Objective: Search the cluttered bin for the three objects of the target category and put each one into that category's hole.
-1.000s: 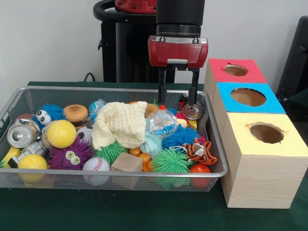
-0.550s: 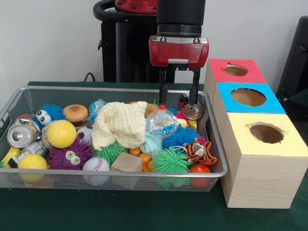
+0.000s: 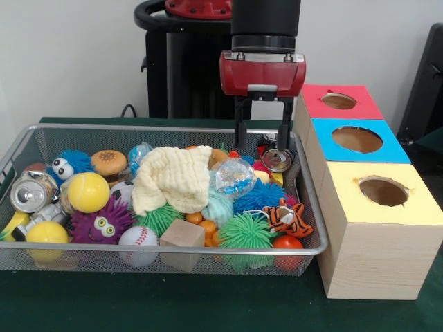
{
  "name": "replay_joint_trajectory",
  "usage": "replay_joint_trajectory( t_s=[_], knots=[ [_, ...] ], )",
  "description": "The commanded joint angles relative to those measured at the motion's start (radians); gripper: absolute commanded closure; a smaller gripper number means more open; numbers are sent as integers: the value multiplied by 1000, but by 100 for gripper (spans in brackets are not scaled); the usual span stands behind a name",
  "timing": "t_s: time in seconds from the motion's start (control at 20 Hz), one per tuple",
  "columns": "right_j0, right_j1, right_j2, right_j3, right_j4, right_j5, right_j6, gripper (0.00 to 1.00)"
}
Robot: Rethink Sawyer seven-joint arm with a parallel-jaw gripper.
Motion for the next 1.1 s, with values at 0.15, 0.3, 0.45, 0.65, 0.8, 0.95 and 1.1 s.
replay_joint_trajectory(
  t_s=[0.15, 0.3, 0.45, 0.65, 0.8, 0.95, 1.1],
  knots=[
    [-34, -35, 102, 96, -56, 16, 34, 0],
    [-39, -33, 101, 103, -65, 14, 29, 0],
    [-31, -38, 94, 104, -63, 17, 36, 0],
    [-23, -53, 81, 111, -60, 29, 41, 0],
    [-35, -61, 75, 122, -74, 33, 24, 0],
    [-80, -75, 109, 149, -83, 28, -6, 0],
    [-107, -73, 126, 153, -100, 29, -19, 0]
  ],
)
